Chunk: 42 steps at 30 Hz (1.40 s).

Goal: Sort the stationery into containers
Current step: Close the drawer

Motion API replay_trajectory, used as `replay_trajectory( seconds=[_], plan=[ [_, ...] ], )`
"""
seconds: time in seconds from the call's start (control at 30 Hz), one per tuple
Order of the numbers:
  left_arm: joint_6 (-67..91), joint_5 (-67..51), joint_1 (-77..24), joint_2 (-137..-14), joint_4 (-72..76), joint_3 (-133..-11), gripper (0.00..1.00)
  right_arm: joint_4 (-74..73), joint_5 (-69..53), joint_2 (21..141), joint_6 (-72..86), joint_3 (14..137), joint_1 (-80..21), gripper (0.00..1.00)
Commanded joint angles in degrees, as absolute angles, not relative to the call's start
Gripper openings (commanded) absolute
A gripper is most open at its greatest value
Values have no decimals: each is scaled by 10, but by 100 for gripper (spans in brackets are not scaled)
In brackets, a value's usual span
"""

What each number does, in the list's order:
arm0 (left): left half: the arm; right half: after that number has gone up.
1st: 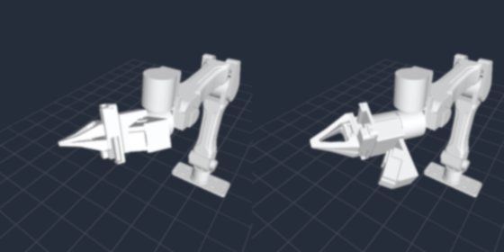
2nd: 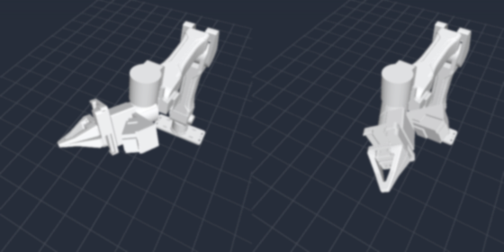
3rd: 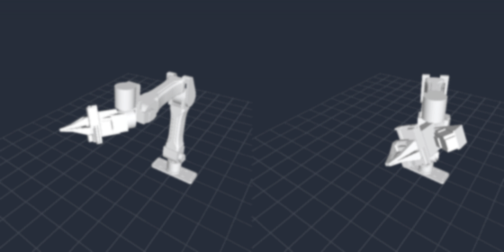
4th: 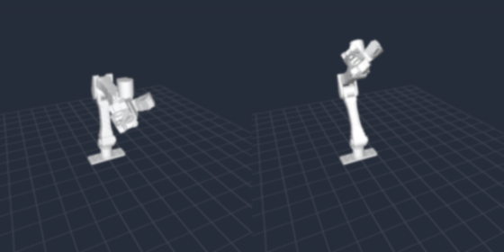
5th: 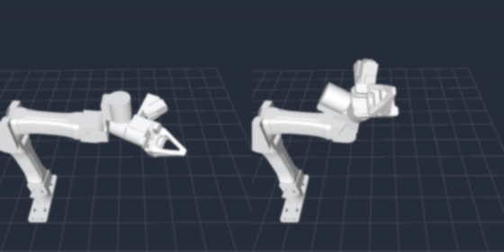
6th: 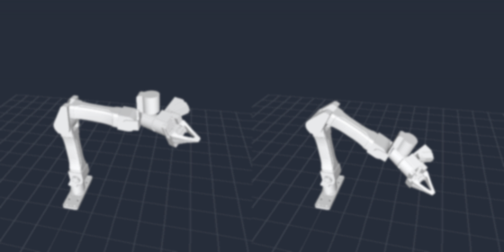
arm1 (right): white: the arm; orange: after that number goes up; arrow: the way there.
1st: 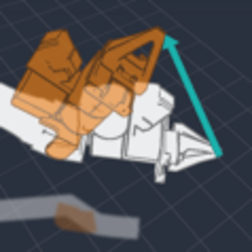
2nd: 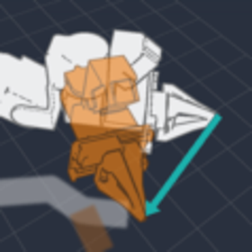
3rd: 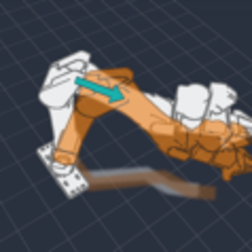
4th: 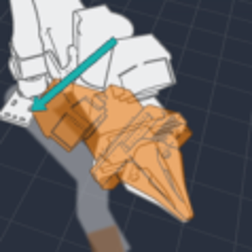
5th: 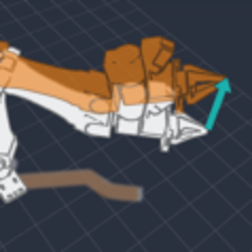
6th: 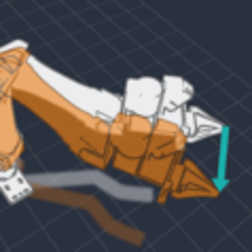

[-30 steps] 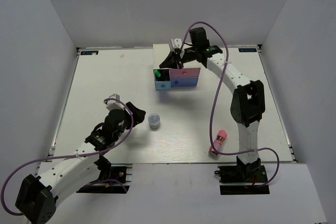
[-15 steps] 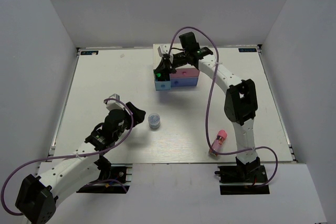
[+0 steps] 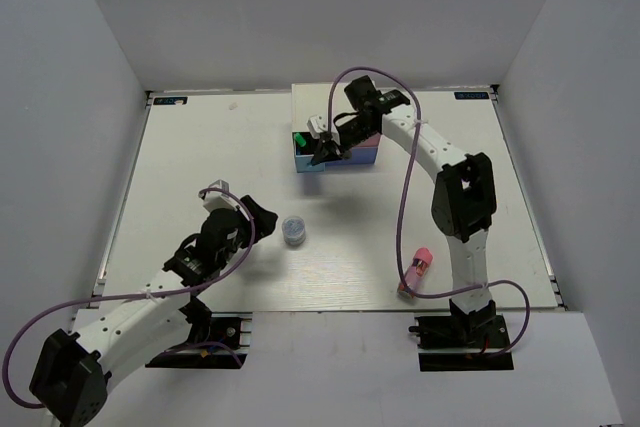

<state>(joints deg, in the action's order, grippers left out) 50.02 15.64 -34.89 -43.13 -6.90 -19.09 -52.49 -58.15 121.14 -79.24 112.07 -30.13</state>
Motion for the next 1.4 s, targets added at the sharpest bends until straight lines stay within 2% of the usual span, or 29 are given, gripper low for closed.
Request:
replay_trajectory(
  seconds=[0.0, 0.3, 0.53, 0.9, 1.07, 1.33, 1.37],
  plan=[
    [501, 156, -351, -435, -61, -191, 86, -533, -543, 1172, -819, 1091, -306, 2],
    [501, 162, -351, -418, -71, -191, 86, -390, -452, 1158, -689, 1030, -322, 0],
    [501, 162, -351, -418, -71, -191, 86, -180, -353, 1107, -590, 927, -342, 0],
    [501, 162, -351, -418, -71, -191, 86, -92, -283, 1097, -538, 904, -346, 0],
    [501, 162, -351, -418, -71, -191, 86, -98, -317, 1085, -549, 890, -344, 0],
    [501, 162, -351, -418, -71, -196, 86, -87, -265, 1108, -511, 920, -344, 0],
    [501, 162, -351, -418, -71, -196, 86, -100, -308, 1107, -520, 923, -340, 0]
  ],
)
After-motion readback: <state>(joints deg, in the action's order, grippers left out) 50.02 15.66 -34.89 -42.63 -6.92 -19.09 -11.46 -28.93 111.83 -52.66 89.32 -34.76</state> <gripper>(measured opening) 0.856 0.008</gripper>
